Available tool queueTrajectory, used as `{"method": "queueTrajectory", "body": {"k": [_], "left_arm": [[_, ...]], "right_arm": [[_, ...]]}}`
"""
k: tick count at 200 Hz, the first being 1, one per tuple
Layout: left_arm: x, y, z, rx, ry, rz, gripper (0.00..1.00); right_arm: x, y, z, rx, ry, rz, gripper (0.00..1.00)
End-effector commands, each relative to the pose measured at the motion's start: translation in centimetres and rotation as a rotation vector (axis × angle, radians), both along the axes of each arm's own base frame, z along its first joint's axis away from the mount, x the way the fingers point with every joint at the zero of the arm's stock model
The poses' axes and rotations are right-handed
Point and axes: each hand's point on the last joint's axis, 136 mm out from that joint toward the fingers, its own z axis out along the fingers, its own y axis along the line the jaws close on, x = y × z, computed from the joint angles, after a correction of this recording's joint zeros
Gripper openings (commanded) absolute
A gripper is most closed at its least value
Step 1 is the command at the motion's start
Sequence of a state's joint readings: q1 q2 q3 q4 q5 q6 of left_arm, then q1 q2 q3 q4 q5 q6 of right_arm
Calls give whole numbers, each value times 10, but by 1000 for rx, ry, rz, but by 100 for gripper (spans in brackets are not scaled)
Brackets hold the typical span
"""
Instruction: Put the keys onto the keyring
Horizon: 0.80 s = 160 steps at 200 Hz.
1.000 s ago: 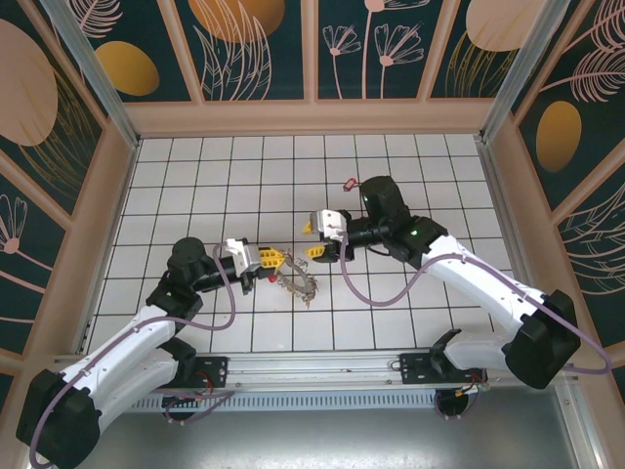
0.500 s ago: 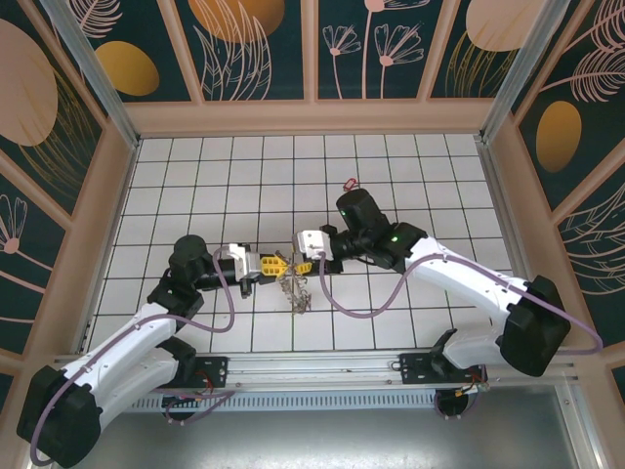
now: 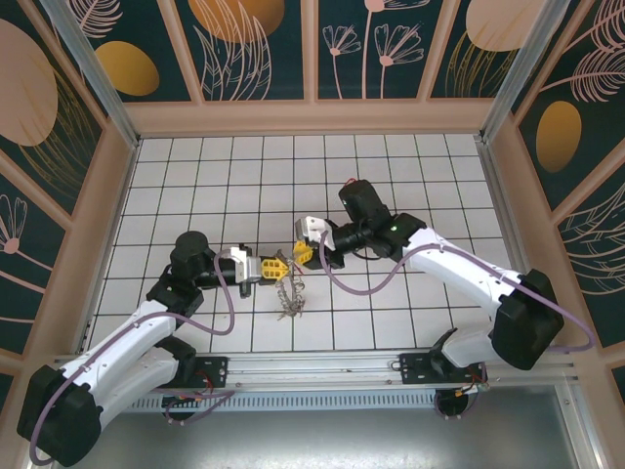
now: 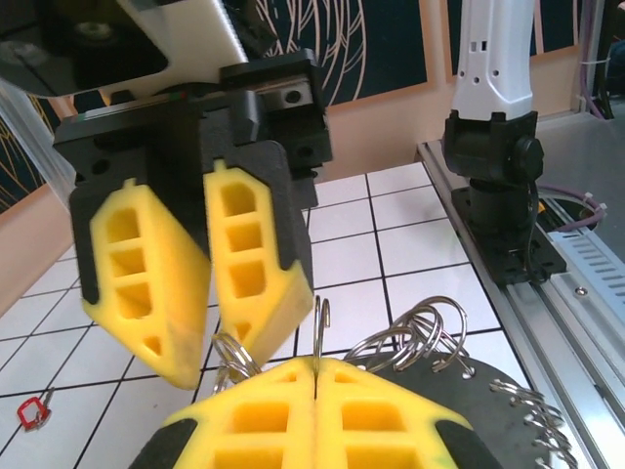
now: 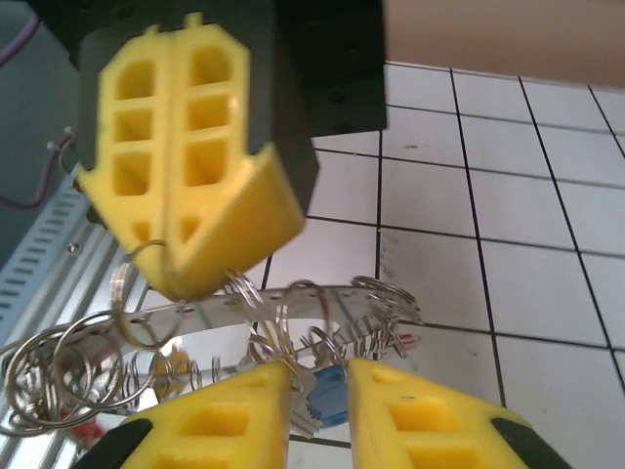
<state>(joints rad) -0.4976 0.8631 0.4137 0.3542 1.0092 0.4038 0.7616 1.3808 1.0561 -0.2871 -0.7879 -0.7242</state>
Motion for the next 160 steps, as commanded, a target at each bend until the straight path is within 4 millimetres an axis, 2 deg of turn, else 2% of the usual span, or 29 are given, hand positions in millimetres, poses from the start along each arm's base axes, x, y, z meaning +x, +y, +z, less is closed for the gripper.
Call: {"method": "queueTrajectory", "body": {"k": [1,15,44,72,95,124,160], "left_arm": [[-8,-2,22,-36,-87,-60,0],[-8,-2,22,-37,-90,-63,0],[-8,-3,24,-39,-91,-69,0],[-9,-3,25,-42,-89,-75,0],[-10,-4,24,-41,-88,-85,0],[-9,-5,24,-41,-89,-92,0],[-8,-5,25,-43,-91,-94,0]], "right_arm": [[6,2,12,29,114,-21,24],[0,0,14,29,165,14,24],[-16,-6,20,59,166,75,32],[-15,-13,21,54,89,37,37],[-14,-16,31,97,37,14,41],[-18,-15,44,148,13,36,42],[-25,-5,36,139,33,79,41]]}}
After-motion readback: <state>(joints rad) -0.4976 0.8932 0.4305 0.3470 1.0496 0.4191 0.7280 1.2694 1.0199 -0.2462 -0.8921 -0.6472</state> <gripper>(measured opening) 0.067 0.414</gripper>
